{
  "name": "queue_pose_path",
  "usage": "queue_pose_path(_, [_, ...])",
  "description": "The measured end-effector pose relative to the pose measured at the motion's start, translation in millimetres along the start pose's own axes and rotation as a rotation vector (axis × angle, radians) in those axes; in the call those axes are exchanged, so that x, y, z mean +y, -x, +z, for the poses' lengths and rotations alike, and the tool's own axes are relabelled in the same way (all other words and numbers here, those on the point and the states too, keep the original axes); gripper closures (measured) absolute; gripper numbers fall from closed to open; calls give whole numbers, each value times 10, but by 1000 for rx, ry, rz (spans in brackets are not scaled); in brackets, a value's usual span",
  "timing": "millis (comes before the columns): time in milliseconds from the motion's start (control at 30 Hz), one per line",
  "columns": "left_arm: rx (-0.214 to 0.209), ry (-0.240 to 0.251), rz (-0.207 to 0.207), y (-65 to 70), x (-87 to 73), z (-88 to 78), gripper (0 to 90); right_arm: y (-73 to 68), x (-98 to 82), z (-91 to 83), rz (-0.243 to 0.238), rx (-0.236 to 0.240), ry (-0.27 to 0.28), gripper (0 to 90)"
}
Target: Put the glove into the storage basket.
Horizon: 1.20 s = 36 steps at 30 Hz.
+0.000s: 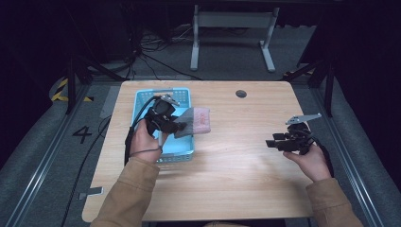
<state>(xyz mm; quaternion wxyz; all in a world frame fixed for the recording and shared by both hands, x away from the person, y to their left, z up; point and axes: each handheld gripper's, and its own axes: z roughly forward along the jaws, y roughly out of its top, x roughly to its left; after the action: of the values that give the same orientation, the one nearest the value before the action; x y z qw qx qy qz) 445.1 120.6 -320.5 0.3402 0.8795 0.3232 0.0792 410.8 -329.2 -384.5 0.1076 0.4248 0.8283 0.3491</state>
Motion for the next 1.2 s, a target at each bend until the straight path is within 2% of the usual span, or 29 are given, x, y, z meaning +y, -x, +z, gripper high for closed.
queue_pose_path(333, [33,-20,-41,-309,-75,-48,643,17,-81,-43,16,-15,-7,494])
queue_pose_path(700, [60,-58,-93,-620,-162,-22,644,29,-159,-62,28,-26,-17,493])
queue_pose_path(833, [68,-65,-115,-717,-204,25,643,31,-187,-77,32,-27,-18,493])
queue_pose_path(1200, [69,-150,-143,-869,-278,315,642,34,-246,-104,41,-36,-21,489])
